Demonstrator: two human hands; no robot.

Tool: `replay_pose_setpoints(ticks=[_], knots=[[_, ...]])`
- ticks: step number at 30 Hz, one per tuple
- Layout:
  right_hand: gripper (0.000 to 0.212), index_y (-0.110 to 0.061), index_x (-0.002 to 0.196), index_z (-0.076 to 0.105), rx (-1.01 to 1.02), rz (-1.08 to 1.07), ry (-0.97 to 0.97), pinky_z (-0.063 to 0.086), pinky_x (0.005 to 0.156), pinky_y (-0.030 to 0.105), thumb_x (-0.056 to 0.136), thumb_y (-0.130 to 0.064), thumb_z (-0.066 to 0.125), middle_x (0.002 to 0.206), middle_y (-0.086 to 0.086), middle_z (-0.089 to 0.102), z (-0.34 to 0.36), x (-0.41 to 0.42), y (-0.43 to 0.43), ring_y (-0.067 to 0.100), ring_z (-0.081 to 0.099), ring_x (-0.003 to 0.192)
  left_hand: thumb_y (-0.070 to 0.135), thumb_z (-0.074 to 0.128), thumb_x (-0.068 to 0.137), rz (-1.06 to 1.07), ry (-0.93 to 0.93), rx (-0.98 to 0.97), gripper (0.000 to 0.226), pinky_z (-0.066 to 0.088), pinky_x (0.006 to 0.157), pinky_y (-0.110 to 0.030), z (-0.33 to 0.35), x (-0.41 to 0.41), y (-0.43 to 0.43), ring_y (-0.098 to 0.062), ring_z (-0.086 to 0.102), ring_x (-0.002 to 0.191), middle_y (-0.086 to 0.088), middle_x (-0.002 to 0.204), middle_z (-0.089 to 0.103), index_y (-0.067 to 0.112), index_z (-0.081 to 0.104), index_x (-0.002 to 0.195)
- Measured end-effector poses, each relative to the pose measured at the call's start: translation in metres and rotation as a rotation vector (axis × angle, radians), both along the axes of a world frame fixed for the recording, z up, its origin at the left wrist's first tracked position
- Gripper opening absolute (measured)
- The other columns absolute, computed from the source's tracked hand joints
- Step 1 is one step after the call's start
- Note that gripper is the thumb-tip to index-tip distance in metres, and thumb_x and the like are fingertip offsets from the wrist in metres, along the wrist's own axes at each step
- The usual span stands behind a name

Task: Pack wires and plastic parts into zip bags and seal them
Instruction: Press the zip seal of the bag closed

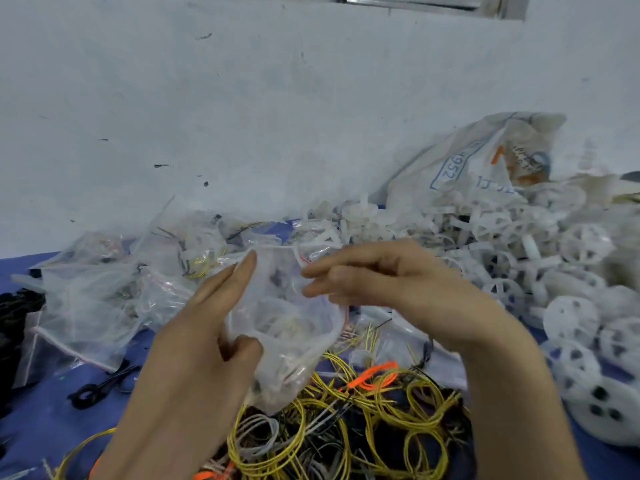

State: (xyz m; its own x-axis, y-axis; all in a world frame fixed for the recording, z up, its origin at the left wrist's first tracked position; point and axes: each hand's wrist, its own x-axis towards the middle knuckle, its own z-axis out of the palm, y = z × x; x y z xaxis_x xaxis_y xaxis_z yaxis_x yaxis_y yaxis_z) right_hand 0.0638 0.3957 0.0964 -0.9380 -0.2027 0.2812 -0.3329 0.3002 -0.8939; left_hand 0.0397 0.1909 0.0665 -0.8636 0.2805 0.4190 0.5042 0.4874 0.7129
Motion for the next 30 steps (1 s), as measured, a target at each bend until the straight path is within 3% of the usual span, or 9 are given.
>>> replay_pose_setpoints(ticks=[2,3,6,8,12,16,19,25,30], knots=[[0.015,-0.017,0.091,0.073,-0.285,-0.339,0.04,0.052,0.083,0.029,0.091,-0.018,0.058,0.095,0.004,0.074,-0.013,-0.009,0.037,0.017,0.068,0.099,-0.004,0.058,0.08,0.005,-0.047,-0.001,0.083,0.037,0.05,-0.001,-0.003,-0.008,-0.004,-0.009,0.049,0.045,0.045,0.103,0.053,0.068,0.038,0.117],[0.014,-0.015,0.093,0.071,-0.274,-0.618,0.03,0.048,0.085,0.032,0.092,-0.018,0.057,0.1,0.005,0.072,-0.025,-0.018,0.057,0.021,0.065,0.105,-0.003,0.058,0.081,0.012,-0.069,-0.006,0.084,0.035,0.046,-0.003,-0.004,-0.01,-0.005,-0.008,0.047,0.041,0.037,0.09,0.059,0.072,0.038,0.113],[0.034,-0.022,0.127,0.053,0.256,-1.178,-0.388,0.027,0.109,0.049,0.095,-0.032,0.052,0.149,0.016,0.032,-0.073,-0.038,0.112,0.037,0.023,0.139,-0.002,0.058,0.076,0.064,-0.01,-0.036,0.092,0.031,0.034,-0.008,-0.007,-0.014,-0.006,-0.001,0.035,0.026,0.008,0.074,0.06,0.082,0.035,0.106],[0.038,-0.023,0.133,0.048,0.24,-1.176,-0.557,0.022,0.111,0.053,0.096,-0.033,0.048,0.155,0.016,0.016,-0.103,-0.041,0.138,0.041,0.009,0.141,-0.002,0.058,0.072,0.067,0.002,-0.027,0.093,0.033,0.034,-0.005,-0.009,-0.016,-0.006,0.001,0.035,0.025,0.007,0.082,0.06,0.08,0.036,0.11],[0.038,-0.026,0.133,0.048,0.26,-1.22,-0.451,0.036,0.102,0.054,0.096,-0.028,0.048,0.152,0.012,0.022,-0.139,-0.042,0.156,0.041,0.037,0.127,0.001,0.057,0.069,0.026,-0.052,-0.064,0.091,0.047,0.041,-0.021,-0.008,-0.018,-0.007,-0.01,0.055,0.042,0.027,0.127,0.052,0.073,0.036,0.121],[0.043,-0.028,0.135,0.048,0.236,-1.19,-0.401,0.05,0.08,0.044,0.092,-0.026,0.051,0.147,0.009,0.035,-0.141,-0.04,0.168,0.035,0.055,0.105,0.0,0.057,0.07,0.022,-0.104,-0.085,0.091,0.044,0.035,-0.024,-0.005,-0.013,-0.007,-0.015,0.056,0.041,0.036,0.116,0.054,0.074,0.037,0.12],[0.039,-0.03,0.128,0.053,0.206,-1.203,-0.373,0.043,0.062,0.034,0.09,-0.025,0.05,0.138,0.01,0.045,-0.144,-0.041,0.175,0.031,0.055,0.082,-0.004,0.059,0.071,0.024,-0.085,-0.085,0.095,0.045,0.038,-0.024,-0.004,-0.011,-0.005,-0.012,0.056,0.041,0.047,0.103,0.052,0.078,0.037,0.113],[0.061,-0.03,0.14,0.021,-0.035,-1.296,-0.43,0.043,0.076,0.043,0.087,-0.028,0.05,0.124,0.017,0.052,-0.148,-0.045,0.177,0.038,0.053,0.099,-0.001,0.059,0.075,0.015,-0.003,-0.092,0.092,0.037,0.038,-0.005,-0.004,-0.008,-0.001,-0.003,0.047,0.032,0.026,0.107,0.06,0.081,0.036,0.109],[0.057,-0.031,0.138,0.032,-0.22,-1.191,-0.371,0.042,0.091,0.049,0.084,-0.023,0.05,0.125,0.008,0.044,-0.149,-0.046,0.182,0.039,0.047,0.111,-0.001,0.057,0.075,0.002,-0.015,-0.036,0.088,0.04,0.041,-0.008,-0.006,-0.01,-0.002,-0.004,0.051,0.039,0.009,0.111,0.063,0.079,0.041,0.108]])
